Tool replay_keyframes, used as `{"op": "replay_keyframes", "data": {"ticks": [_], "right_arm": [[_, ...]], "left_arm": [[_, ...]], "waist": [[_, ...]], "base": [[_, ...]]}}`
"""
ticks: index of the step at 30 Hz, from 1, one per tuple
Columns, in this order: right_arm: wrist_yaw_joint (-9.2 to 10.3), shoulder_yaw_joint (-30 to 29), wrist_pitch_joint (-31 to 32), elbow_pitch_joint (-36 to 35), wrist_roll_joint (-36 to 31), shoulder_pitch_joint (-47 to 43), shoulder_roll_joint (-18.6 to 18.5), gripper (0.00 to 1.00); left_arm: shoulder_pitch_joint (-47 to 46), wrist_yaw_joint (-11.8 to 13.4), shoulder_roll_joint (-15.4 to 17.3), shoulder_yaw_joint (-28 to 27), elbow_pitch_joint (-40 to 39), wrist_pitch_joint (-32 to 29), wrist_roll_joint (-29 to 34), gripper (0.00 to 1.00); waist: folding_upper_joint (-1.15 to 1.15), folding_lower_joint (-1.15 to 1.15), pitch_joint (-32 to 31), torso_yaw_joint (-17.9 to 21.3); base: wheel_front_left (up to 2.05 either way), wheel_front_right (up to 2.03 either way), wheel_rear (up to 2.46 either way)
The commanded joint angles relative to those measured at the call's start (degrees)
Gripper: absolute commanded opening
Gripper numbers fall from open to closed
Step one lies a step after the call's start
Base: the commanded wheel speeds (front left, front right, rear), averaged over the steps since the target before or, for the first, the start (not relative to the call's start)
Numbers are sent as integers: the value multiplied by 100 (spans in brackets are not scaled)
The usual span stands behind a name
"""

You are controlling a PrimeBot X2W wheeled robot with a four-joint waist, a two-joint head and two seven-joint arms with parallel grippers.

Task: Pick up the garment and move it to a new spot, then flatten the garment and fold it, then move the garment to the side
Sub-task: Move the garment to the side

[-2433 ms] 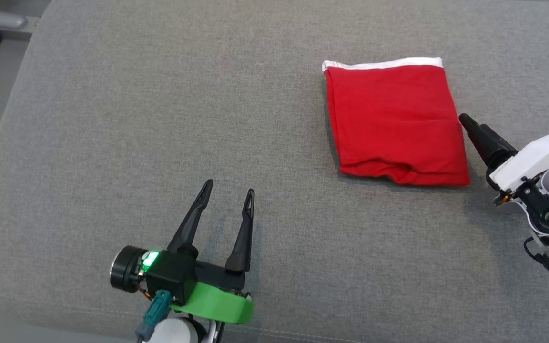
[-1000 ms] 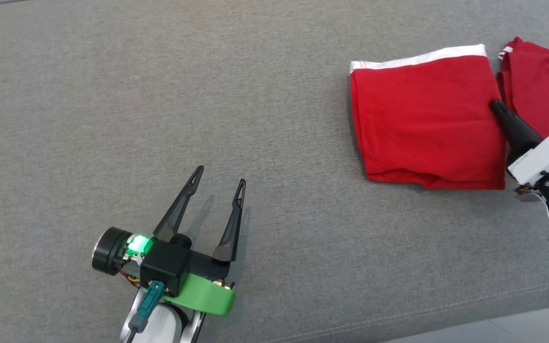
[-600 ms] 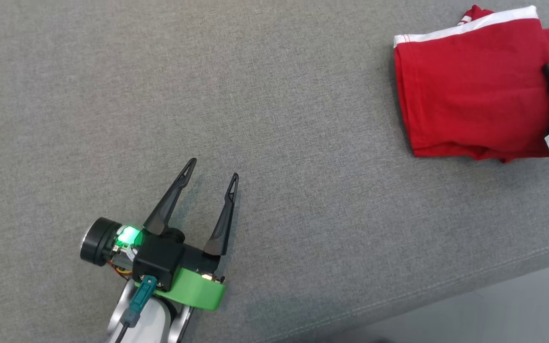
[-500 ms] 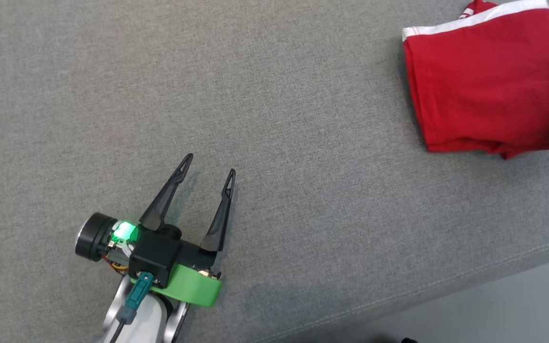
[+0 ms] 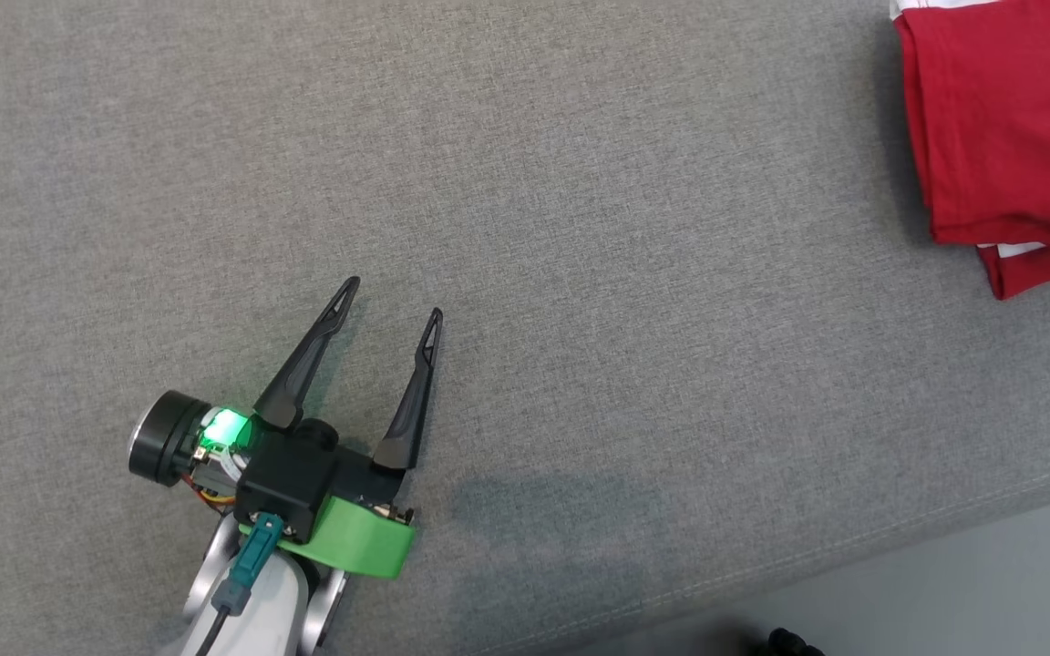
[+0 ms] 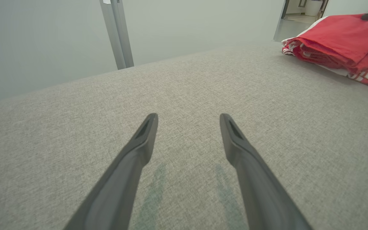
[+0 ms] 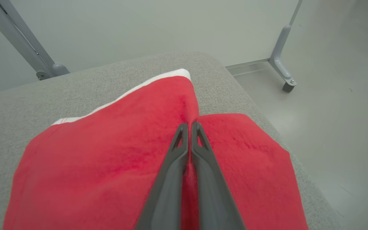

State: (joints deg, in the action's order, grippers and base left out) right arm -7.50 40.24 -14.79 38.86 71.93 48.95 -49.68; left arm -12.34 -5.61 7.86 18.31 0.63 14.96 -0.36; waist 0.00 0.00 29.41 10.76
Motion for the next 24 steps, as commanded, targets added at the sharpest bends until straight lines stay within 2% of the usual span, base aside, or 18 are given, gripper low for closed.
{"op": "replay_keyframes", "data": {"ticks": [1,6,15,16,17,21,24], "right_arm": [[4,-16,-51,41,-68,58,-61,0],[4,-70,-50,217,-204,83,-181,0],[5,-506,-49,488,-584,-133,-74,0],[6,-551,-49,556,-694,-102,-58,30],[6,-643,-49,639,-854,-37,-50,100],[6,-1409,-49,838,-2067,221,39,100],[5,-2120,-44,596,-3167,37,358,100]], "left_arm": [[-92,-16,44,2,-17,18,38,100],[-123,-12,111,18,-31,18,40,100],[-127,54,199,-77,-66,18,-30,100],[-141,62,195,-79,-66,18,-36,100],[-151,68,187,-76,-65,18,-39,100],[-179,90,151,-73,-54,18,-48,100],[-151,134,96,-97,-7,18,-76,100]], "waist": [[0,0,37,-31],[0,0,85,-101],[0,0,38,-113],[0,0,37,-113],[0,0,36,-112],[0,0,4,-107],[0,0,-104,-122]], "base": [[0,0,0],[0,0,0],[0,0,0],[0,0,0],[0,0,0],[0,0,0],[0,0,0]]}}
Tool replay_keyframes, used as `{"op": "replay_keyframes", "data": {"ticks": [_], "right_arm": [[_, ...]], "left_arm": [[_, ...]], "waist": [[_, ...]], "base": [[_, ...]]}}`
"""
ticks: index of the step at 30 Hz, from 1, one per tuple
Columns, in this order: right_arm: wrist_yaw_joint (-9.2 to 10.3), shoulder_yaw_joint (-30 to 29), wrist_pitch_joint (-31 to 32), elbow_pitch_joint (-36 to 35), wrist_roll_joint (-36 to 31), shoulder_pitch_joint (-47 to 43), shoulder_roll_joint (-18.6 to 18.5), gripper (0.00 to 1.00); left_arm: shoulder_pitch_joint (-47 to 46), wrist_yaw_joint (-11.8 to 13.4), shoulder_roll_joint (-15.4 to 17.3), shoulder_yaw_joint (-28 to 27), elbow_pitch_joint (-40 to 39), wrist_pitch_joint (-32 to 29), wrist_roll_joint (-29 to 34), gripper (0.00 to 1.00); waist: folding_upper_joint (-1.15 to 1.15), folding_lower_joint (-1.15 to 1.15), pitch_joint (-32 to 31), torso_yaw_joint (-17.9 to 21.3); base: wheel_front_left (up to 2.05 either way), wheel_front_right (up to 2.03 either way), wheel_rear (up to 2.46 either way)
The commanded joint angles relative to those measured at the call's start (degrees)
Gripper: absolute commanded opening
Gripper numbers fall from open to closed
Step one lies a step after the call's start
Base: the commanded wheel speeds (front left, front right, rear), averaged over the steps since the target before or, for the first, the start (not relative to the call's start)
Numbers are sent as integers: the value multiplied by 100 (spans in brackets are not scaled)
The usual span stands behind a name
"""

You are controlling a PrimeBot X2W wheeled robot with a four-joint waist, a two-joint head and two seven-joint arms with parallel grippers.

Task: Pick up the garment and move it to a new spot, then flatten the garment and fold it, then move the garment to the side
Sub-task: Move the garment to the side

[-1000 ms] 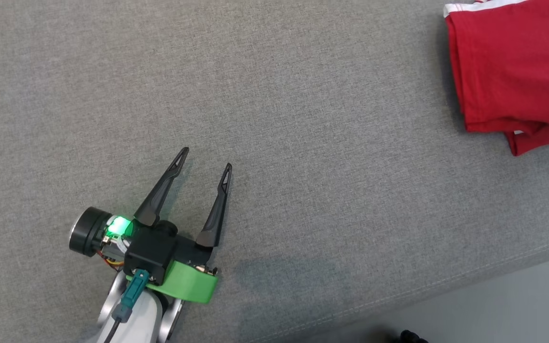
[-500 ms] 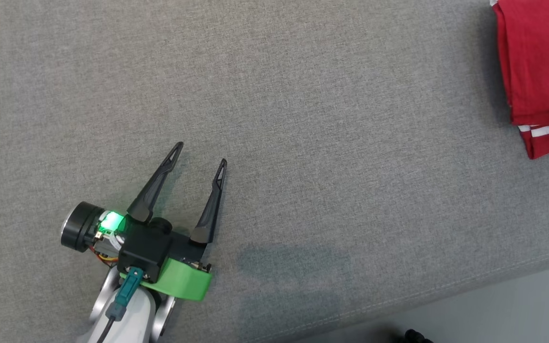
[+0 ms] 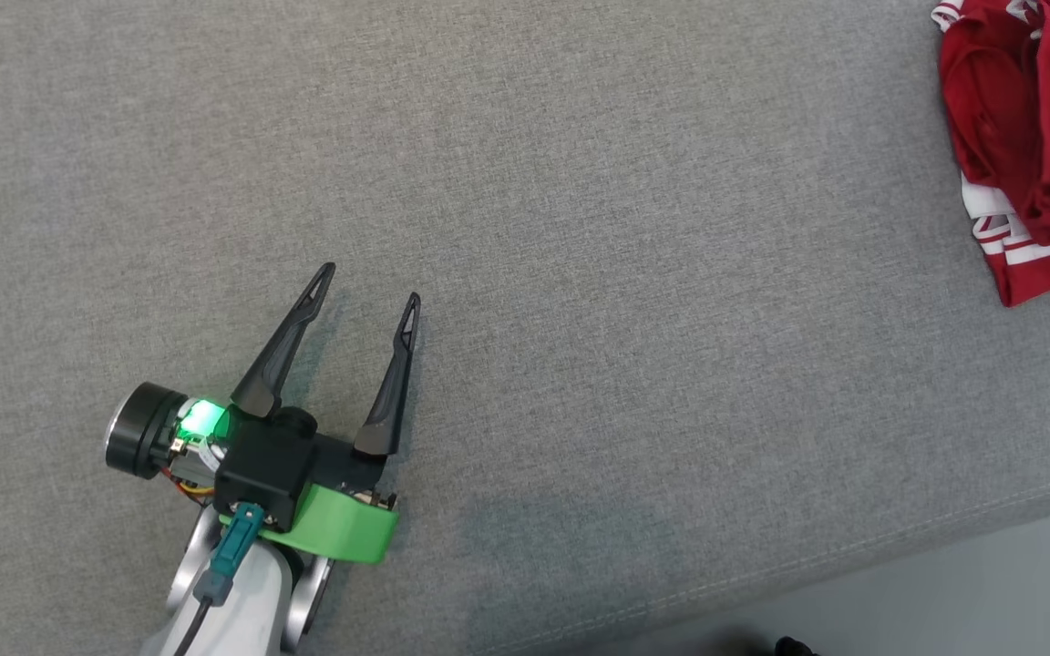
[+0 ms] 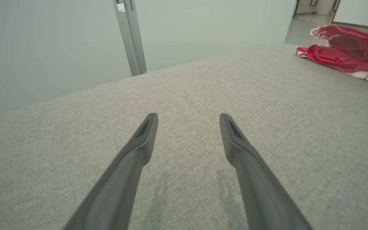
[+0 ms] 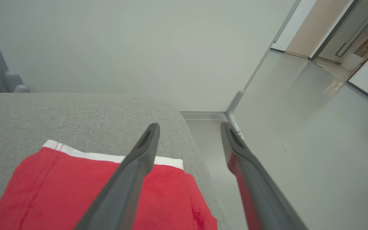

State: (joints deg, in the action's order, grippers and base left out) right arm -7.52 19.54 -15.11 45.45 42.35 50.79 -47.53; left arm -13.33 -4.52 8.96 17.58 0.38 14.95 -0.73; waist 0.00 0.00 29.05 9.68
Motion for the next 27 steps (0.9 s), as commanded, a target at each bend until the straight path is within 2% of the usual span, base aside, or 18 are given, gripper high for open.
{"op": "replay_keyframes", "data": {"ticks": [1,4,5,8,13,20,24,27], "right_arm": [[7,-238,-11,-206,-579,-248,266,100],[8,-908,-11,-780,-1402,-624,834,100],[8,-908,-11,-780,-1402,-624,834,100],[8,-1336,-10,-1507,-1967,-1287,1549,100],[8,-1360,-11,-2389,-2428,-2187,2466,100],[8,-1256,-11,-3038,-2788,-3128,3315,100],[8,-1523,-12,-3425,-3002,-3713,3751,100],[8,-1788,-12,-3795,-3180,-4187,3979,100]], "left_arm": [[-32,47,-42,-31,38,20,-58,100],[61,139,-150,-94,120,19,-129,100],[61,139,-150,-94,120,19,-129,100],[173,265,-296,-213,284,19,-257,100],[380,493,-515,-500,569,19,-660,100],[715,652,-598,-808,830,19,-1128,100],[981,762,-605,-945,699,19,-1252,100],[1243,675,-606,-973,570,19,-1093,100]], "waist": [[0,0,-122,-26],[0,0,-342,-87],[0,0,-342,-87],[0,0,-631,-199],[0,0,-1170,-462],[0,0,-1916,-811],[0,0,-2352,-950],[0,0,-2671,-1049]], "base": [[0,0,0],[0,0,0],[0,0,0],[0,0,0],[0,0,0],[0,0,0],[0,0,0],[0,0,0]]}}
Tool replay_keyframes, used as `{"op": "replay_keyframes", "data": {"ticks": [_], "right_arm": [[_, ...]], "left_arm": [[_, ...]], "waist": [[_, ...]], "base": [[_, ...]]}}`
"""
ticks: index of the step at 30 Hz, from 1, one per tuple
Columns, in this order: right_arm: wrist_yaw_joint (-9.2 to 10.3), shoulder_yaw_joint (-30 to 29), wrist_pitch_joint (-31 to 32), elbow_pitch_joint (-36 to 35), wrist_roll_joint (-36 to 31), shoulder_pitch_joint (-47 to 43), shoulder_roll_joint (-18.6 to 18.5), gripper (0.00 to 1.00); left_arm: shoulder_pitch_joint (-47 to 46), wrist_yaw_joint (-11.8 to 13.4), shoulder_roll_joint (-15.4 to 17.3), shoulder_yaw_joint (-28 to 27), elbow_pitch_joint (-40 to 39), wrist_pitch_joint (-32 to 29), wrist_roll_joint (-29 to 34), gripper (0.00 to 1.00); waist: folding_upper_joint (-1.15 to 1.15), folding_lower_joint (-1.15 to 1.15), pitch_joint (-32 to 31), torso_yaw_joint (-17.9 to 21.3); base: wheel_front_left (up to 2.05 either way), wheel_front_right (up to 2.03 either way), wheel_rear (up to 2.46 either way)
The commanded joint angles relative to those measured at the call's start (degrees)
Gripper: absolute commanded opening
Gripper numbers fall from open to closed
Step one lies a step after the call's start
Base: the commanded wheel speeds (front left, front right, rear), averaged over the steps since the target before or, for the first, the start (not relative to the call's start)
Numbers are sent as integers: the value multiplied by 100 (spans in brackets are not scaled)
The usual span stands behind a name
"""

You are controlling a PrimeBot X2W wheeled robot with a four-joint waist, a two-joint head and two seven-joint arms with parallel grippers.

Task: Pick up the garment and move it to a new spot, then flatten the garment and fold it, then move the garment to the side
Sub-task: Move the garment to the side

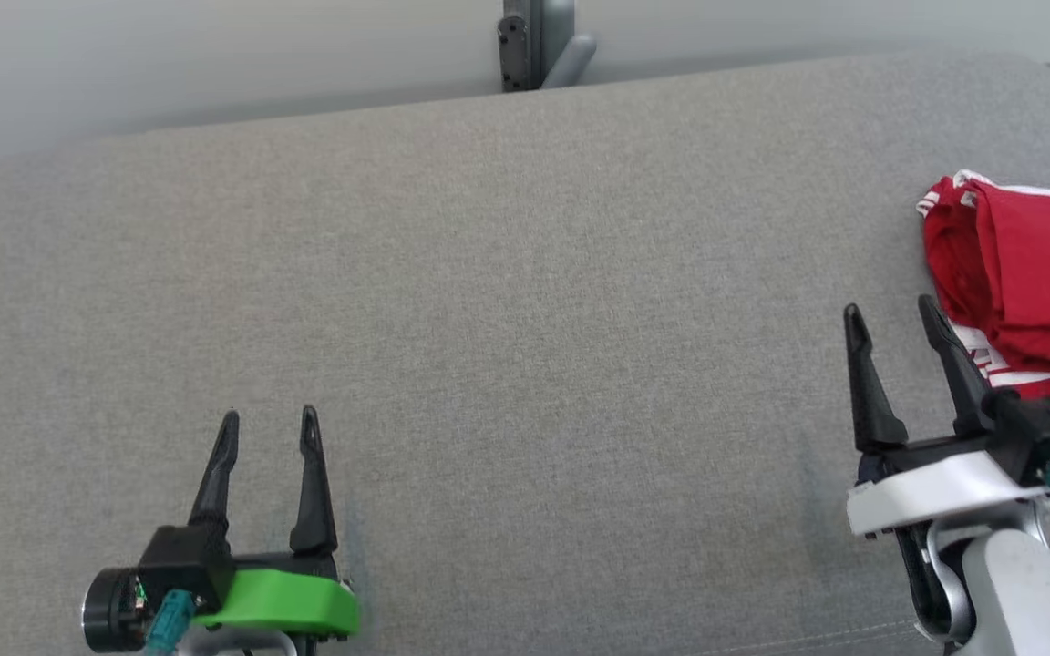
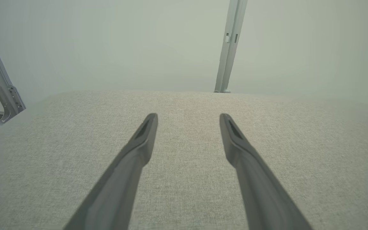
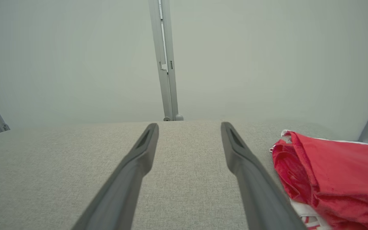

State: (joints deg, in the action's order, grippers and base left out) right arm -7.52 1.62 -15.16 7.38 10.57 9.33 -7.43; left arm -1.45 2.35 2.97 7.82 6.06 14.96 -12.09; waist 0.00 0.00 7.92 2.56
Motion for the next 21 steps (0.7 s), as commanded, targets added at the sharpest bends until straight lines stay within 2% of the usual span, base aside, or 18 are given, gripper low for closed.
{"op": "replay_keyframes", "data": {"ticks": [1,4,8,15,21], "right_arm": [[8,-130,-7,-136,-52,-194,49,100],[7,-376,-6,-552,-310,-658,219,100],[8,-491,-6,-623,-349,-1189,316,100],[8,-412,-7,-607,-190,-1708,383,100],[8,-386,-6,-627,-206,-1842,368,100]], "left_arm": [[152,-47,-8,-4,-35,18,77,100],[378,-168,-5,-7,-130,18,144,100],[628,-233,-4,-41,-228,18,104,100],[817,-129,-5,-30,-139,18,-16,100],[782,-143,-4,-21,-80,18,-27,100]], "waist": [[0,0,-634,-366],[0,0,-784,-462],[0,0,-921,-541],[0,0,-1012,-610],[0,0,-995,-636]], "base": [[0,0,0],[0,0,0],[0,0,0],[0,0,0],[0,0,0]]}}
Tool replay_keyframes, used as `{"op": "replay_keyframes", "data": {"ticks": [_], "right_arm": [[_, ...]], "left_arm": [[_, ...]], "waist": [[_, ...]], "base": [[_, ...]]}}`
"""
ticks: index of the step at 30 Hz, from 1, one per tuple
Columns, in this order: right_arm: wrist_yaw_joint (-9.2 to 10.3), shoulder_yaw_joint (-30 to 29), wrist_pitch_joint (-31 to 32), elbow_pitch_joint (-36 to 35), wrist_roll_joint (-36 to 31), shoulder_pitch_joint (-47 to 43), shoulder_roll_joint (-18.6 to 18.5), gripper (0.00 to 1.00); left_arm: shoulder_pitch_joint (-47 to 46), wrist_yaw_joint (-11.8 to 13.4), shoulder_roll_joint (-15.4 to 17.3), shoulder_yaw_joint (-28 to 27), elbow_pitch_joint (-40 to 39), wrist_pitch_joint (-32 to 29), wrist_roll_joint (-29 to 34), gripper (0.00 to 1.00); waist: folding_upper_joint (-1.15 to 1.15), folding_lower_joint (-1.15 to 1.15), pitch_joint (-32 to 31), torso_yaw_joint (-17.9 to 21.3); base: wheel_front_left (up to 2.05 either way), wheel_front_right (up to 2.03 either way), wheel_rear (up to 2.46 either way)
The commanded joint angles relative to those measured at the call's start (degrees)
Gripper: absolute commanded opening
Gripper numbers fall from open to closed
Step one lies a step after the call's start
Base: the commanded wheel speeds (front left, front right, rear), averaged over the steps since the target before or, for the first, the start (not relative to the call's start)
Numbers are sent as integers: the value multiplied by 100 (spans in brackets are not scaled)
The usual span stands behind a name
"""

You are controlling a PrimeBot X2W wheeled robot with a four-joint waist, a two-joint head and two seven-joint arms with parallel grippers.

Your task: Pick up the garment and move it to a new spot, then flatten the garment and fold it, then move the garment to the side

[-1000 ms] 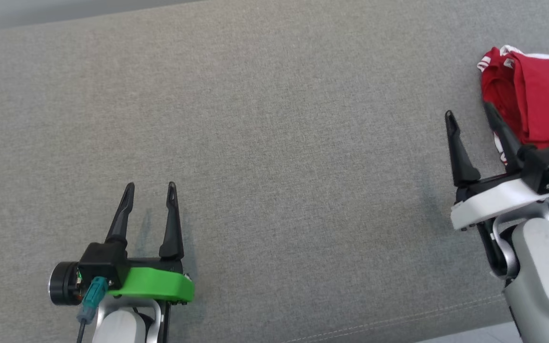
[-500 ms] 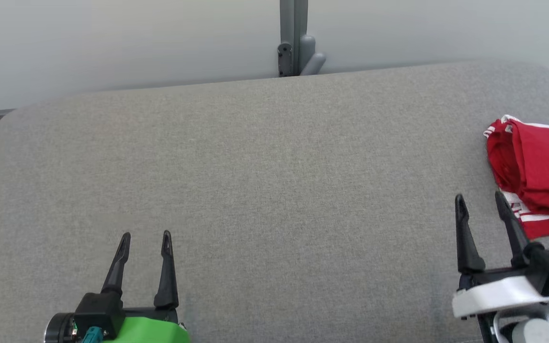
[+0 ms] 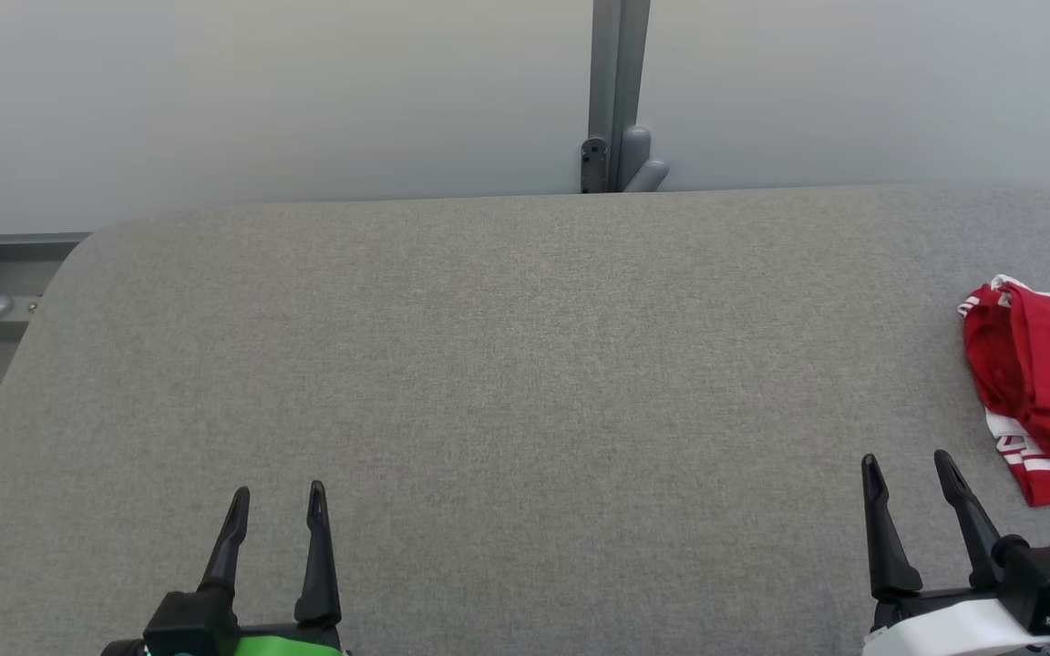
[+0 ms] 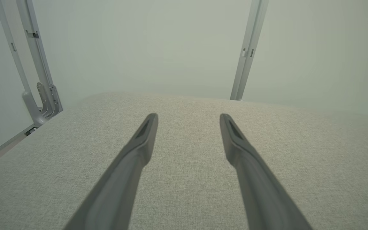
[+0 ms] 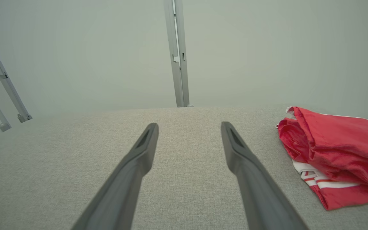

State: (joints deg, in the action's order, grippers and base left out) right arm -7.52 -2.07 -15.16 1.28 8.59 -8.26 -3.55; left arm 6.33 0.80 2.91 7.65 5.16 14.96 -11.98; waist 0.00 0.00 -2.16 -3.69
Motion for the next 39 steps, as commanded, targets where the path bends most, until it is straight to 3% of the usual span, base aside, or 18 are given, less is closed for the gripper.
{"op": "replay_keyframes", "data": {"ticks": [1,6,7,11,39], "right_arm": [[8,-18,-6,-24,-13,-84,-18,100],[8,-36,-6,0,-1,-116,-7,100],[0,-25,1,-1,-5,-67,4,0],[0,-7,11,158,81,-101,46,0],[1,-249,713,141,3189,36,-46,0]], "left_arm": [[-12,9,2,-8,17,18,-31,100],[-45,48,2,-38,61,18,28,100],[-12,44,0,-21,67,0,21,0],[38,30,0,-2,225,-34,-59,0],[-340,-282,83,-169,336,-651,-3012,0]], "waist": [[0,0,21,-17],[0,0,29,-52],[0,0,29,-51],[0,0,31,-49],[0,0,81,49]], "base": [[0,0,0],[0,0,0],[0,0,0],[0,0,0],[0,0,0]]}}
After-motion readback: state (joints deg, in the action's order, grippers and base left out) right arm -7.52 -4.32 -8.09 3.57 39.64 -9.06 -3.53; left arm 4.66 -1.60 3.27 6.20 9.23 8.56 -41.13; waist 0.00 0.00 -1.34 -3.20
